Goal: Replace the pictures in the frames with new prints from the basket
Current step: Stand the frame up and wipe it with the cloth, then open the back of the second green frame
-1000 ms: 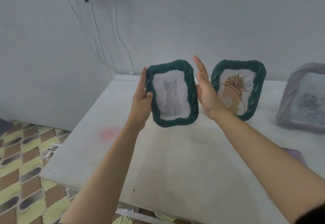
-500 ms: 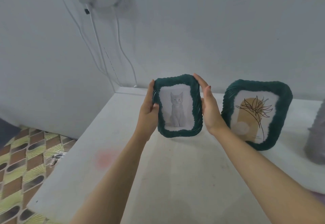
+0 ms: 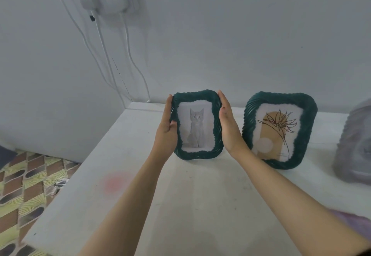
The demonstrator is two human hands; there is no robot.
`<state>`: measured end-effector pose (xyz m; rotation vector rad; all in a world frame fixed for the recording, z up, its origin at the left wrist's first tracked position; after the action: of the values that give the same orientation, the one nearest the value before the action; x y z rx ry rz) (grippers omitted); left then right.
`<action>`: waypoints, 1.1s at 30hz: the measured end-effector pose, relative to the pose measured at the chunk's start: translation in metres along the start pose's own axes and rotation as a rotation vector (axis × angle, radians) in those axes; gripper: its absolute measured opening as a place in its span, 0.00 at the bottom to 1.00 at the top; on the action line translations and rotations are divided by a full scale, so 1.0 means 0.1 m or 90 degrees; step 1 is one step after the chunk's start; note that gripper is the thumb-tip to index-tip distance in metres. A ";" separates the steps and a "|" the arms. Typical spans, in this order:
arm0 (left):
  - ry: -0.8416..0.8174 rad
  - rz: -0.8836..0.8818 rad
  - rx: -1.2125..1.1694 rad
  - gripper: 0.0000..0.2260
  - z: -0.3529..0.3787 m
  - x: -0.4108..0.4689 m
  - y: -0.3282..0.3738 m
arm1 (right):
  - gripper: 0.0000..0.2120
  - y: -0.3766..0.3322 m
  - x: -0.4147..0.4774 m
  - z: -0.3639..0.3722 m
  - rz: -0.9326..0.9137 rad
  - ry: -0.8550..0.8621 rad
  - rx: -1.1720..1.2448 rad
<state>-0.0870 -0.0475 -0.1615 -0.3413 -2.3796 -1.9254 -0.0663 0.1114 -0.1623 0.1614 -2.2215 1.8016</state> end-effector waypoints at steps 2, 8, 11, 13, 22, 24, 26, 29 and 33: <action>0.001 0.009 0.026 0.34 0.00 -0.02 0.03 | 0.23 -0.01 -0.07 -0.02 0.009 -0.013 -0.060; 0.202 0.065 0.330 0.35 -0.09 -0.21 0.24 | 0.29 -0.39 -0.68 -0.26 -0.106 0.004 -0.320; 0.242 0.217 0.287 0.31 0.14 -0.44 0.56 | 0.24 -0.52 -1.01 -0.64 -0.183 0.136 -0.348; 0.133 0.303 0.227 0.27 0.47 -0.52 0.69 | 0.23 -0.41 -1.14 -0.97 -0.158 0.231 -0.350; -0.170 0.045 -0.026 0.29 1.50 -0.56 0.44 | 0.24 0.15 -1.20 -1.59 0.121 0.263 -0.042; -0.147 0.015 -0.025 0.29 1.49 -0.56 0.41 | 0.23 0.17 -1.20 -1.62 0.147 0.261 0.000; -0.139 -0.003 -0.007 0.30 1.48 -0.57 0.39 | 0.23 0.14 -1.23 -1.68 0.158 0.268 -0.015; -0.146 -0.023 -0.014 0.33 1.42 -0.60 0.38 | 0.23 0.08 -1.29 -1.74 0.155 0.269 0.011; -0.184 -0.066 -0.119 0.31 1.29 -0.77 0.44 | 0.23 -0.06 -1.45 -1.73 0.139 0.234 0.091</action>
<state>0.0094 0.0763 -0.1615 -0.5535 -2.4313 -2.2943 0.0986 0.2658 -0.1654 -0.3701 -1.9123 1.9167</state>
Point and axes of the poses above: each hand's wrist, its own x-axis towards the middle knuckle, its own z-axis out of the palm, y = z × x, the point moved 8 cm from there along x, towards the middle knuckle, and after that the axes turned 4 degrees about -x, right-handed, at the moved point
